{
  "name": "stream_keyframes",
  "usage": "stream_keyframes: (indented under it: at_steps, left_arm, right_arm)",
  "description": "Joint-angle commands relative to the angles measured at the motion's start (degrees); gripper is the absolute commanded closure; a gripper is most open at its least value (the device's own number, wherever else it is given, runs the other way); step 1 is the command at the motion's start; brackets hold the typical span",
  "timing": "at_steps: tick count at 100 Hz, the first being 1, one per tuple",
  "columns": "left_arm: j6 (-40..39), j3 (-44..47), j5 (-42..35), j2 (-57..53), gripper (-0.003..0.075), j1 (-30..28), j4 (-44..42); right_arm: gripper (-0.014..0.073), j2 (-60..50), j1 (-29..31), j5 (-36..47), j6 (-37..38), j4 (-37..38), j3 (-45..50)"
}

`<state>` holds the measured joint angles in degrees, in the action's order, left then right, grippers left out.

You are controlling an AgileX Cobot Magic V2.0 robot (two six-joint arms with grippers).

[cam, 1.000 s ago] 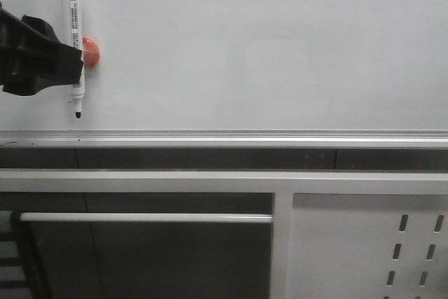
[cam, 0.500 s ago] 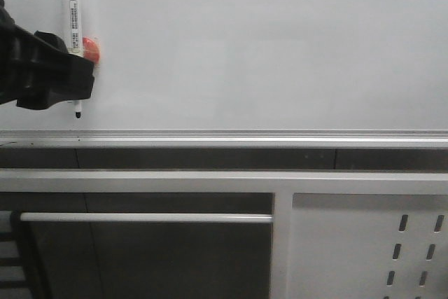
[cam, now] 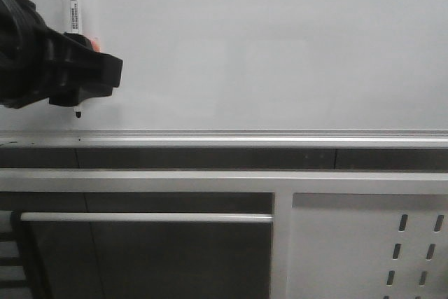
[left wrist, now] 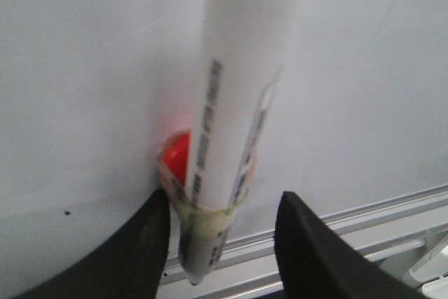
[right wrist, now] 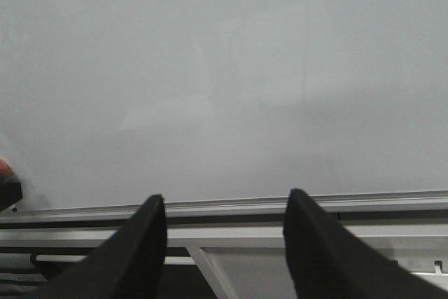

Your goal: Write number 1 on whiteboard

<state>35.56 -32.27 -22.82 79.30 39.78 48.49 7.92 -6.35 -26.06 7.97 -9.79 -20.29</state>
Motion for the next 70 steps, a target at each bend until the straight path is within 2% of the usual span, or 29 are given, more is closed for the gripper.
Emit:
stream_keyframes:
  at_steps: [1, 29, 70]
  left_arm:
    - [-1.5, -1.9, -4.0, 0.3, 0.0393, 0.3, -0.9]
    - [-4.9, -1.9, -8.3, 2.1, 0.0393, 0.3, -0.4]
    - [-5.0, -1.9, -8.4, -0.6, 0.0393, 0.8, -0.8]
  right_arm:
    - [0.0247, 1.2, -0.2, 4.4, -0.6, 0.3, -2.0]
    - [0.0247, 1.2, -0.2, 4.1, -0.6, -0.1, -2.0]
    - [0.0247, 1.2, -0.2, 1.7, -0.6, -0.3, -2.0]
